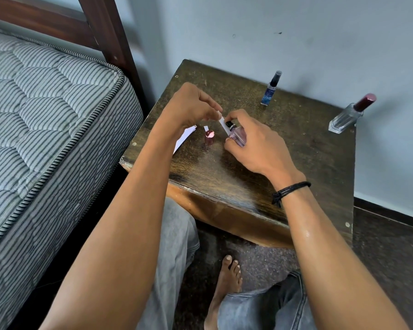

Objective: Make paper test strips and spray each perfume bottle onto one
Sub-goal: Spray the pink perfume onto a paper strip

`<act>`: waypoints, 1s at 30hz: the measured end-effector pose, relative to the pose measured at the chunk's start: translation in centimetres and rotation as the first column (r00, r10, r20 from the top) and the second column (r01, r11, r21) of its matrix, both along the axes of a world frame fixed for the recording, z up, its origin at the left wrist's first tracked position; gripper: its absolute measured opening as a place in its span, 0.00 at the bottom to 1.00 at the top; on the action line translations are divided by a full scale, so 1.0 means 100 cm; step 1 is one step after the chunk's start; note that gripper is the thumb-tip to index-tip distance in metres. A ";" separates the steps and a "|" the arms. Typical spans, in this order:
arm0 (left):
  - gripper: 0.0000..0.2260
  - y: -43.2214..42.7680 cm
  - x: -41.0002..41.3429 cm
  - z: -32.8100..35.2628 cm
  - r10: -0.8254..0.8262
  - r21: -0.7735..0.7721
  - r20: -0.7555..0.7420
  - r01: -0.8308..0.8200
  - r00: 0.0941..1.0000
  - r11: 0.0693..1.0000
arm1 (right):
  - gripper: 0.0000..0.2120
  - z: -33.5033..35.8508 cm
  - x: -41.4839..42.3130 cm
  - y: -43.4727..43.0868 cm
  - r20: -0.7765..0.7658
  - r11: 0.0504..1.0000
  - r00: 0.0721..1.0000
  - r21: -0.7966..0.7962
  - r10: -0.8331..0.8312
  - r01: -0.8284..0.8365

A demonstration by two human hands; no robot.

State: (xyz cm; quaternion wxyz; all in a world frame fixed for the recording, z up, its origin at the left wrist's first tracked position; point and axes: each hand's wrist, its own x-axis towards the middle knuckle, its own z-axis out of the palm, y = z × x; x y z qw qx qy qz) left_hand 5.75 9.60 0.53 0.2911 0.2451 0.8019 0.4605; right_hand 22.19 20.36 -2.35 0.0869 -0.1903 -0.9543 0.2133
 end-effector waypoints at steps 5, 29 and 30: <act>0.05 -0.001 0.001 0.001 0.009 0.006 0.007 -0.009 1.000 1.000 | 0.16 0.002 -0.001 -0.001 -0.010 1.000 1.000 0.010 -0.003 0.003; 0.08 -0.008 0.005 0.016 0.003 0.014 0.053 -0.003 0.999 1.000 | 0.18 0.009 0.002 0.003 -0.020 0.999 1.000 0.038 -0.008 0.009; 0.07 -0.008 0.004 0.015 0.005 0.010 0.049 -0.005 0.999 1.000 | 0.18 0.009 0.002 0.004 -0.009 0.999 1.000 0.033 -0.006 0.006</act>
